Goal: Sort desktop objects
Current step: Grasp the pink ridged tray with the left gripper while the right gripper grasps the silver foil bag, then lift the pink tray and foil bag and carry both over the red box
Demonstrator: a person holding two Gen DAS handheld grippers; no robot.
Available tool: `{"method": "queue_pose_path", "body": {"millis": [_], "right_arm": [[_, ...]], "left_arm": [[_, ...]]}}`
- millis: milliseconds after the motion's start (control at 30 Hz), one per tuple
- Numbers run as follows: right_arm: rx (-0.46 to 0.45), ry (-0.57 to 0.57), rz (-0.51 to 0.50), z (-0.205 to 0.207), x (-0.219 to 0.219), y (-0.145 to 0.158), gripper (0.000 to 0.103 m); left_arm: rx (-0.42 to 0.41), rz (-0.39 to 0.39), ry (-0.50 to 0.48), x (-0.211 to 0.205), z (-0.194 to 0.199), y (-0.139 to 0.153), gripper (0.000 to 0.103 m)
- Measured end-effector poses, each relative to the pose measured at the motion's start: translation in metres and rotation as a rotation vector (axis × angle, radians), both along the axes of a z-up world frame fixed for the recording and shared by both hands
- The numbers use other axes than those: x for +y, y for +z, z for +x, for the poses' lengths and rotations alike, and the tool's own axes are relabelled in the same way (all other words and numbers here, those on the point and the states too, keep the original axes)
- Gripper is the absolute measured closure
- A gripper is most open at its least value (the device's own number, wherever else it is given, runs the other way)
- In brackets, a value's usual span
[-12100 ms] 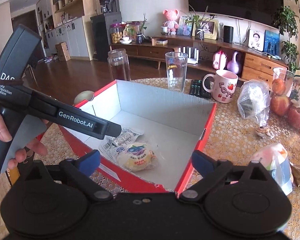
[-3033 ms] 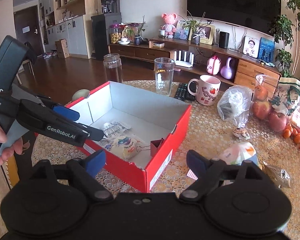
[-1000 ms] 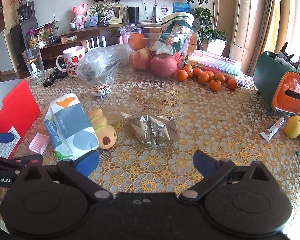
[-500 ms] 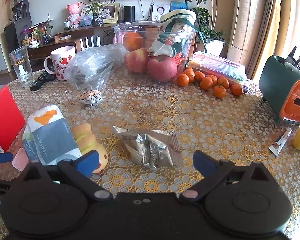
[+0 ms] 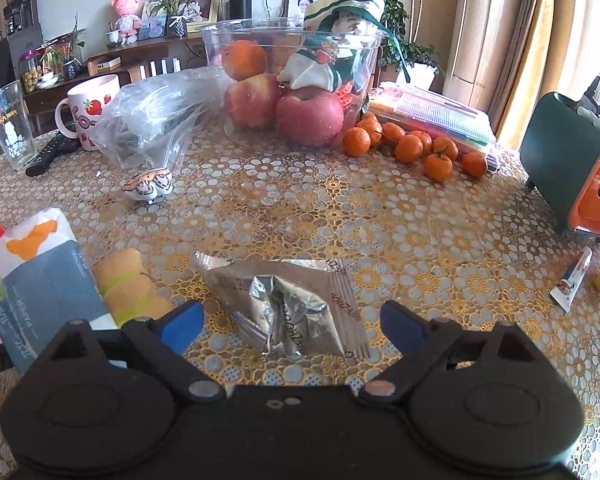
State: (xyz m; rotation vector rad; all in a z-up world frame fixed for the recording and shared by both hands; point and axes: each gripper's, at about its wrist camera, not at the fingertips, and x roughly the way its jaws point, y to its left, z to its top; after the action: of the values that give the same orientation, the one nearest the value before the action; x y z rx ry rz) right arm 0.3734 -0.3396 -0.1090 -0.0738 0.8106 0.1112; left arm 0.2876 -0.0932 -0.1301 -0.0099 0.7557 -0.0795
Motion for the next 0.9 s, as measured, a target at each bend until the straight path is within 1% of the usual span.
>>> {"method": "queue_pose_path", "body": {"millis": [100, 167, 200, 367, 400, 433, 467, 500, 600, 700, 800, 900], "right_arm": [[0.012, -0.001, -0.015, 0.006, 0.002, -0.004, 0.012], [0.023, 0.007, -0.024, 0.009, 0.004, -0.006, 0.018], [0.028, 0.008, -0.032, 0.009, 0.005, -0.007, 0.022], [0.03, 0.008, -0.061, 0.008, 0.008, -0.008, 0.03], [0.028, 0.007, -0.067, 0.007, 0.008, -0.007, 0.034], [0.03, 0.008, -0.069, 0.006, 0.008, -0.007, 0.046], [0.036, 0.009, -0.064, 0.006, 0.008, -0.006, 0.051], [0.036, -0.001, -0.07, 0.005, 0.008, -0.004, 0.053], [0.048, 0.008, -0.061, 0.002, 0.005, -0.003, 0.056], [0.043, -0.001, -0.076, -0.004, 0.005, 0.001, 0.057], [0.039, -0.004, -0.057, -0.011, 0.003, 0.01, 0.057], [0.028, 0.016, -0.047, -0.023, 0.005, 0.022, 0.057]], "left_arm": [[-0.014, 0.029, -0.006, -0.002, -0.002, -0.001, 0.055], [-0.022, 0.03, -0.012, -0.002, -0.003, -0.001, 0.062], [-0.023, 0.03, -0.013, -0.002, -0.003, -0.001, 0.062], [-0.028, 0.029, -0.016, -0.001, -0.003, -0.001, 0.063], [-0.026, 0.027, -0.014, -0.001, -0.003, -0.001, 0.063], [-0.023, 0.023, -0.012, -0.001, -0.002, -0.001, 0.063], [-0.019, 0.018, -0.009, -0.001, -0.002, 0.0, 0.063], [-0.018, 0.011, -0.006, 0.0, -0.003, 0.0, 0.063], [-0.021, 0.002, -0.005, 0.001, -0.006, 0.002, 0.063], [-0.022, -0.01, -0.01, 0.001, -0.01, 0.004, 0.063], [-0.024, -0.019, -0.021, 0.001, -0.016, 0.009, 0.063], [-0.026, -0.033, -0.032, 0.001, -0.025, 0.015, 0.063]]}}
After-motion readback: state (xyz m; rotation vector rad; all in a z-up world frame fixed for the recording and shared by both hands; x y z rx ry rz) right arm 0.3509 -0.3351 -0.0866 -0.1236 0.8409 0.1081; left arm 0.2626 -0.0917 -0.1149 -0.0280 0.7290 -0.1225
